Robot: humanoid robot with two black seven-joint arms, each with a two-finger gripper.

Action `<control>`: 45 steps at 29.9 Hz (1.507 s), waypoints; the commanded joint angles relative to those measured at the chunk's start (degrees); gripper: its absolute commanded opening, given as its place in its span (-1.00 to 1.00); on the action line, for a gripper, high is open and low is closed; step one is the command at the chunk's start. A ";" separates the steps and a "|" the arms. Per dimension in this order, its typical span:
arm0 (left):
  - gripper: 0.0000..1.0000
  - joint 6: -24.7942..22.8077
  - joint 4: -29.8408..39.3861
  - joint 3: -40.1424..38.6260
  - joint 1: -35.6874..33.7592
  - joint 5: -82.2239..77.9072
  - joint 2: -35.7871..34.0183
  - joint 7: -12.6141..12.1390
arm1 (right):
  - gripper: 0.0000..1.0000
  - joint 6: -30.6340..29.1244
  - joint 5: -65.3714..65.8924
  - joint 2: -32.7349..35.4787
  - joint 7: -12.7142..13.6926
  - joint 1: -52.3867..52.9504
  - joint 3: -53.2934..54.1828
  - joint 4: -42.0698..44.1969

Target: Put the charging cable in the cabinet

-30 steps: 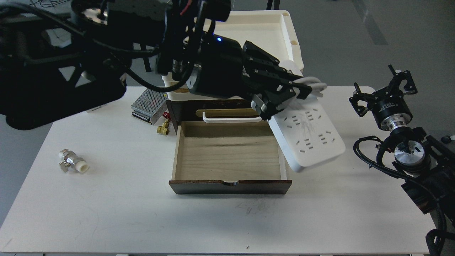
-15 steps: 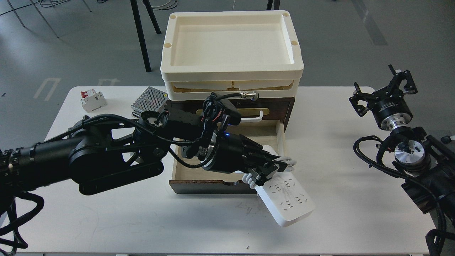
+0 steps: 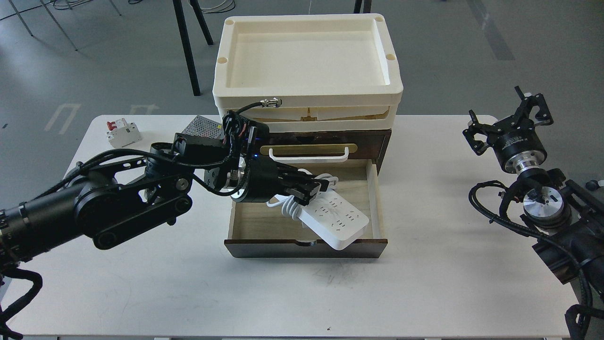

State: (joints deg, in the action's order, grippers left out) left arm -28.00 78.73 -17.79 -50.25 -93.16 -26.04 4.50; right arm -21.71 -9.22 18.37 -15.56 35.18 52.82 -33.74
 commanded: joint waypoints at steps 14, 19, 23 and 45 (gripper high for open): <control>-0.77 0.00 -7.45 -1.37 1.11 0.96 1.43 -0.37 | 0.99 0.00 0.00 0.00 0.00 -0.11 0.00 -0.10; -0.71 0.00 -10.96 -1.37 1.64 0.88 3.27 -0.37 | 0.99 -0.08 0.00 0.00 0.00 -0.11 0.00 -0.18; -0.70 0.00 -12.55 -1.63 1.64 0.96 4.86 -0.46 | 0.99 0.00 0.00 0.00 0.00 -0.20 0.00 -0.18; 0.96 4.18 -7.30 -11.28 1.56 19.39 4.95 0.60 | 0.99 0.00 0.00 0.09 0.00 -0.20 0.00 -0.10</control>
State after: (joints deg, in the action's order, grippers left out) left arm -23.66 67.61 -24.90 -48.65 -81.63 -20.32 4.71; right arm -21.76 -9.22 18.39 -15.56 34.98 52.82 -33.88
